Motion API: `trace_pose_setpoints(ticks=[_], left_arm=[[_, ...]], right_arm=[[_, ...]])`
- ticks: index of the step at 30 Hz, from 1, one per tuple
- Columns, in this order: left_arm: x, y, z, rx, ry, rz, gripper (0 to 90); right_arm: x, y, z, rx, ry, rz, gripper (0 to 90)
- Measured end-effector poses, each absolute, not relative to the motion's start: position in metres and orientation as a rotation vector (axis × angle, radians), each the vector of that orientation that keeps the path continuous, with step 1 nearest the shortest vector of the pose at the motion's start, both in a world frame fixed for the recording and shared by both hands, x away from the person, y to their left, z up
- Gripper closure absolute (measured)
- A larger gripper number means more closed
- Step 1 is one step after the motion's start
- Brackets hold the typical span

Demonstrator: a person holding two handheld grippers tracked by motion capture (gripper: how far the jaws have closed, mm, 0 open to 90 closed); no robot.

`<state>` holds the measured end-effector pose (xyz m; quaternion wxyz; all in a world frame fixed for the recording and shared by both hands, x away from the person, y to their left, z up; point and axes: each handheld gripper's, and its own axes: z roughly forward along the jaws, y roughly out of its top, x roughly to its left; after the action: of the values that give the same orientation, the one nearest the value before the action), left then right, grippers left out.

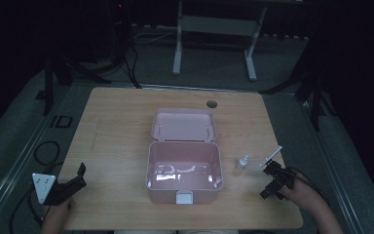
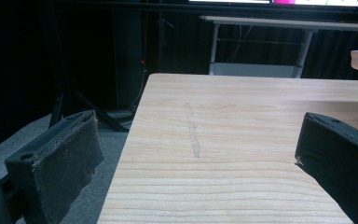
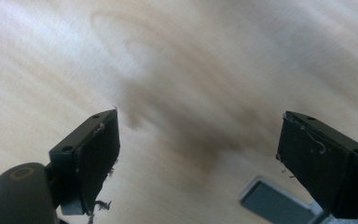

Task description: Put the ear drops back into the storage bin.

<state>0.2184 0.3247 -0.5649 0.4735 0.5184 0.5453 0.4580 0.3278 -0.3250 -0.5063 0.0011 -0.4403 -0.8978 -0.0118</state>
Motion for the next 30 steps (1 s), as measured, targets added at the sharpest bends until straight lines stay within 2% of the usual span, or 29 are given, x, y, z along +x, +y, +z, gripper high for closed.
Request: trace_pose_setpoints(ticks=[25, 30], left_arm=[[0.218, 0.325, -0.565, 1.272, 1.331, 1.116, 0.4], [0.219, 0.325, -0.565, 1.274, 1.331, 1.116, 0.4]], right_arm=[[0.380, -0.277, -0.494, -1.296, -2.819, -0.058, 12.6], [0.393, -0.263, -0.491, -1.300, -2.850, -0.042, 16.3]])
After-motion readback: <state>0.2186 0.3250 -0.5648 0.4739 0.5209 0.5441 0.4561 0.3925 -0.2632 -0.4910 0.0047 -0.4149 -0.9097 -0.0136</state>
